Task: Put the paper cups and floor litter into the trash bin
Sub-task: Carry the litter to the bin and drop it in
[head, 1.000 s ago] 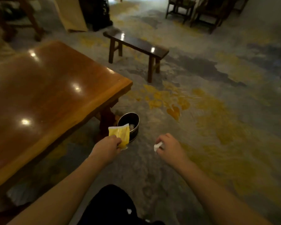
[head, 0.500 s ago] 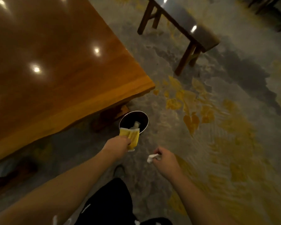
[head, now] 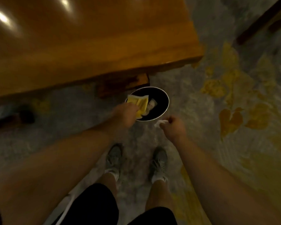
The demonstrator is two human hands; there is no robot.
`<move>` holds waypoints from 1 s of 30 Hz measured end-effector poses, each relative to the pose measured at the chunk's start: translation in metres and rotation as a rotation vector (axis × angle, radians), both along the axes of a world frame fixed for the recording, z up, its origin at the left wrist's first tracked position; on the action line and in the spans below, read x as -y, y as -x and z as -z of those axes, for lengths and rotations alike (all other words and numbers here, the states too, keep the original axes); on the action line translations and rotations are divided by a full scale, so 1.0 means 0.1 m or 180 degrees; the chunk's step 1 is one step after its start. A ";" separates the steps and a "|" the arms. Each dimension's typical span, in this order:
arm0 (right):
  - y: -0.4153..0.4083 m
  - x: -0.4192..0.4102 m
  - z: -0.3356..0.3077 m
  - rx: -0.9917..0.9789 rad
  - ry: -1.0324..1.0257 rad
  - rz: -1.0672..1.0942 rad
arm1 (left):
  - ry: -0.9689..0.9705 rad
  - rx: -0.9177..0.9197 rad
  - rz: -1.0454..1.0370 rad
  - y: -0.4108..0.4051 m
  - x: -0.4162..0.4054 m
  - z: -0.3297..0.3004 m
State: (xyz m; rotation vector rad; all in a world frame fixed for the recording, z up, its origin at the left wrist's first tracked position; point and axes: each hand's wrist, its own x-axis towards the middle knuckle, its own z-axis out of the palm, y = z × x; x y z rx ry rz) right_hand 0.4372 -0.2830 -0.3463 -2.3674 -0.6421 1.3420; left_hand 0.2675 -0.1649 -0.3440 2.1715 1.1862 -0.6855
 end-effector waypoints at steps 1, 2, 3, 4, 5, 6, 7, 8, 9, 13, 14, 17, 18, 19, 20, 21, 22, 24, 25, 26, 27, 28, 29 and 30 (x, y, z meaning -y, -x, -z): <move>-0.06 -0.07 0.17 0.0014 -0.0035 -0.0110 | 0.0026 -0.0041 -0.0106 -0.06 -0.02 0.14; -0.12 -0.14 0.33 0.0005 -0.0041 -0.0169 | 0.0045 -0.0080 -0.0210 -0.12 -0.03 0.27; -0.17 -0.19 0.49 -0.0049 -0.0047 -0.0158 | 0.0056 -0.0114 -0.0304 -0.17 -0.02 0.39; -0.22 -0.24 0.62 -0.0100 -0.0025 -0.0121 | 0.0060 -0.0118 -0.0385 -0.21 -0.02 0.50; -0.26 -0.28 0.74 -0.0135 -0.0010 -0.0080 | 0.0058 -0.0104 -0.0459 -0.24 -0.01 0.61; -0.30 -0.33 0.86 -0.0147 0.0007 -0.0077 | 0.0065 -0.0046 -0.0557 -0.26 -0.02 0.72; -0.34 -0.37 0.97 -0.0172 0.0005 -0.0108 | 0.0089 0.0026 -0.0676 -0.27 -0.02 0.82; -0.37 -0.42 1.04 -0.0223 -0.0004 -0.0137 | 0.0127 0.0089 -0.0782 -0.27 -0.02 0.89; -0.38 -0.45 1.10 -0.0298 -0.0017 -0.0151 | 0.0156 0.0136 -0.0843 -0.27 -0.03 0.95; -0.38 -0.49 1.17 -0.0489 -0.0052 -0.0101 | 0.0118 0.0262 -0.0987 -0.17 0.05 1.03; -0.38 -0.47 1.15 -0.0530 -0.0046 -0.0083 | 0.0097 0.0308 -0.1047 -0.14 0.07 1.02; -0.35 -0.36 1.02 -0.0562 -0.0038 -0.0115 | 0.0097 0.0382 -0.1138 -0.08 0.08 1.02; -0.34 -0.32 0.96 -0.0580 -0.0073 -0.0120 | 0.0104 0.0391 -0.1155 -0.09 0.07 1.01; -0.34 -0.27 0.88 -0.0600 -0.0123 -0.0107 | 0.0096 0.0417 -0.1172 -0.13 0.05 1.00; -0.34 -0.23 0.82 -0.0626 -0.0176 -0.0097 | 0.0097 0.0417 -0.1198 -0.17 0.03 0.98; -0.34 -0.19 0.78 -0.0642 -0.0230 -0.0096 | 0.0084 0.0439 -0.1214 -0.21 0.01 0.98; -0.35 -0.15 0.73 -0.0655 -0.0291 -0.0103 | 0.0078 0.0458 -0.1220 -0.27 0.00 0.97; -0.36 -0.09 0.68 -0.0680 -0.0373 -0.0138 | 0.0089 0.0510 -0.1200 -0.35 0.00 0.98; -0.37 -0.07 0.66 -0.0695 -0.0397 -0.0132 | 0.0094 0.0534 -0.1176 -0.38 0.01 0.99; -0.37 -0.06 0.65 -0.0720 -0.0403 -0.0125 | 0.0111 0.0530 -0.1164 -0.39 0.02 0.99; -0.36 -0.05 0.65 -0.0730 -0.0396 -0.0138 | 0.0099 0.0542 -0.1136 -0.40 0.03 1.01; -0.36 -0.04 0.64 -0.0745 -0.0385 -0.0153 | 0.0113 0.0533 -0.1112 -0.39 0.06 1.00; -0.35 -0.03 0.65 -0.0765 -0.0385 -0.0169 | 0.0095 0.0539 -0.1071 -0.38 0.09 1.01; -0.34 -0.02 0.64 -0.0796 -0.0392 -0.0166 | 0.0094 0.0537 -0.1045 -0.36 0.13 1.01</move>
